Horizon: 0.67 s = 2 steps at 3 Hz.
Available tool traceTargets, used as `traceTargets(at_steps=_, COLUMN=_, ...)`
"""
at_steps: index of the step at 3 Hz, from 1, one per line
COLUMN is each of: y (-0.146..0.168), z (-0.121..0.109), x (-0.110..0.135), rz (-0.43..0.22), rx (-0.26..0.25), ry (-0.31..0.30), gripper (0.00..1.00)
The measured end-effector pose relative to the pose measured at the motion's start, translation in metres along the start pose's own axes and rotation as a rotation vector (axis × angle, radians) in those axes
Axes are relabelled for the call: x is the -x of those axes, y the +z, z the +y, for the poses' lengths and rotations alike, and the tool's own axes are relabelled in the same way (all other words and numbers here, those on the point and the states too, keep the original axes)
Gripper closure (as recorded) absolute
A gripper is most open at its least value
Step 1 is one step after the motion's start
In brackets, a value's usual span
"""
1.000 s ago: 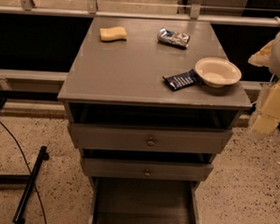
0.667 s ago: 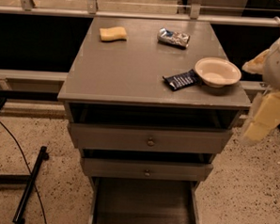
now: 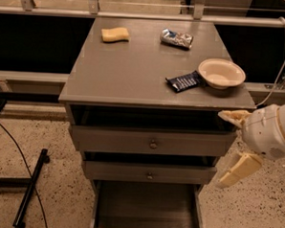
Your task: Close bottom drawer
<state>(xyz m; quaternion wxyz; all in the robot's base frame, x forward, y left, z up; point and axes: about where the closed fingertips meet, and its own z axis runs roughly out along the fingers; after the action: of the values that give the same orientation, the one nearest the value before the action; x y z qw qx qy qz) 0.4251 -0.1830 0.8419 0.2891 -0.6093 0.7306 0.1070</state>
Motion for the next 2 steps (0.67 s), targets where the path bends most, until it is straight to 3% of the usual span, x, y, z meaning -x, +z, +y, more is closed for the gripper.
traceTargets(at_steps=1, y=-0.005, z=-0.004, x=0.009, rz=-0.077, rx=-0.040, ry=-0.025, gripper=0.00)
traceTargets(at_steps=2, y=0.039, z=0.009, x=0.004, rz=-0.108, rx=0.059, ry=-0.069, gripper=0.00)
